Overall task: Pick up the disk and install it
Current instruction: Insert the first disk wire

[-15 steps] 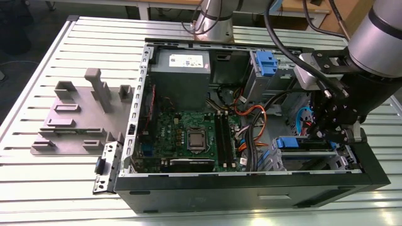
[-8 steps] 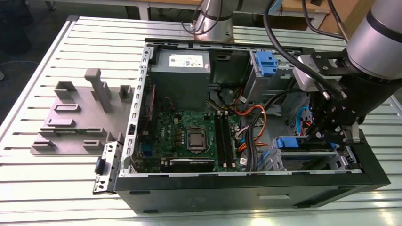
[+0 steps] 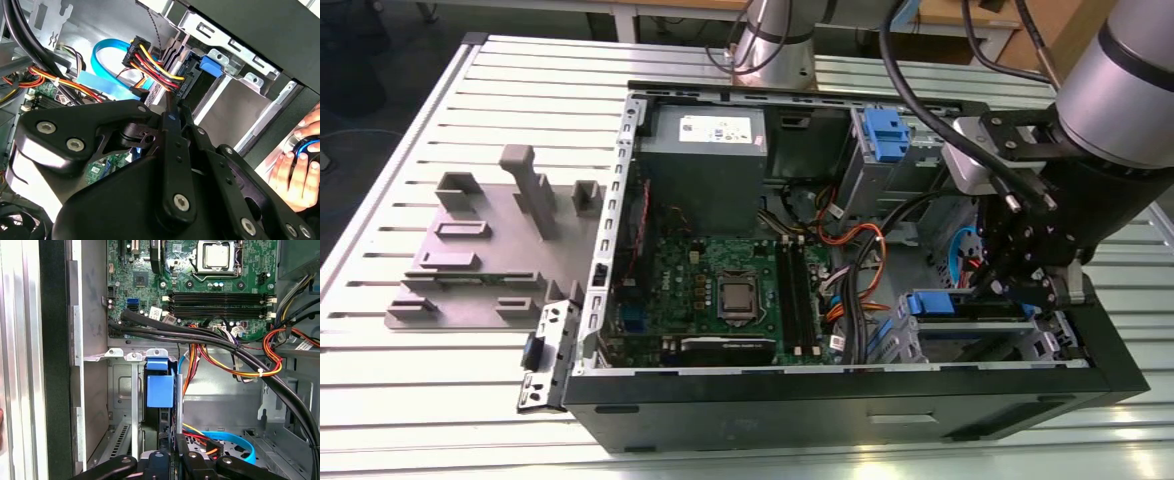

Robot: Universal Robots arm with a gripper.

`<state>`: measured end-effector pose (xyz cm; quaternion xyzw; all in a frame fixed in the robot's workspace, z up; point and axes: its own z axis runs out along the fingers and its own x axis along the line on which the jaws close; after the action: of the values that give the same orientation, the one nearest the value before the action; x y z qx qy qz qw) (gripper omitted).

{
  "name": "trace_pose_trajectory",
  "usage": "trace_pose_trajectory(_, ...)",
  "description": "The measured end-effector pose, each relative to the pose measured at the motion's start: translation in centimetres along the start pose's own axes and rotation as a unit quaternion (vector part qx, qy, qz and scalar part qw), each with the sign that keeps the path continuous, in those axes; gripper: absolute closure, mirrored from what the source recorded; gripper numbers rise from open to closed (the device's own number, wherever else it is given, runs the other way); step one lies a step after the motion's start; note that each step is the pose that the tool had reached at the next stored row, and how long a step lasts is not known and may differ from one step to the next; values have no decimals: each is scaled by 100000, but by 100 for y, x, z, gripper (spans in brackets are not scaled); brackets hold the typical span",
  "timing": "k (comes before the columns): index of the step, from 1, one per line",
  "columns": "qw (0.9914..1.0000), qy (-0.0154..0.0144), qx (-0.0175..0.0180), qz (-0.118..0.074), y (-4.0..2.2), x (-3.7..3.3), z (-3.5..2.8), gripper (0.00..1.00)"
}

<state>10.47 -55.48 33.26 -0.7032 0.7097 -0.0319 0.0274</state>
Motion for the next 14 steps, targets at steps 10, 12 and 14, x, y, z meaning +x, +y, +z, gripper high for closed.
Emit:
trace_pose_trajectory(10,100000,29,24,193,-1,-1,-8,84)
trace_pose_trajectory(12,100000,36,69,210,2,0,-9,84)
trace_pose_trajectory(14,100000,37,125,207,6,1,-9,84)
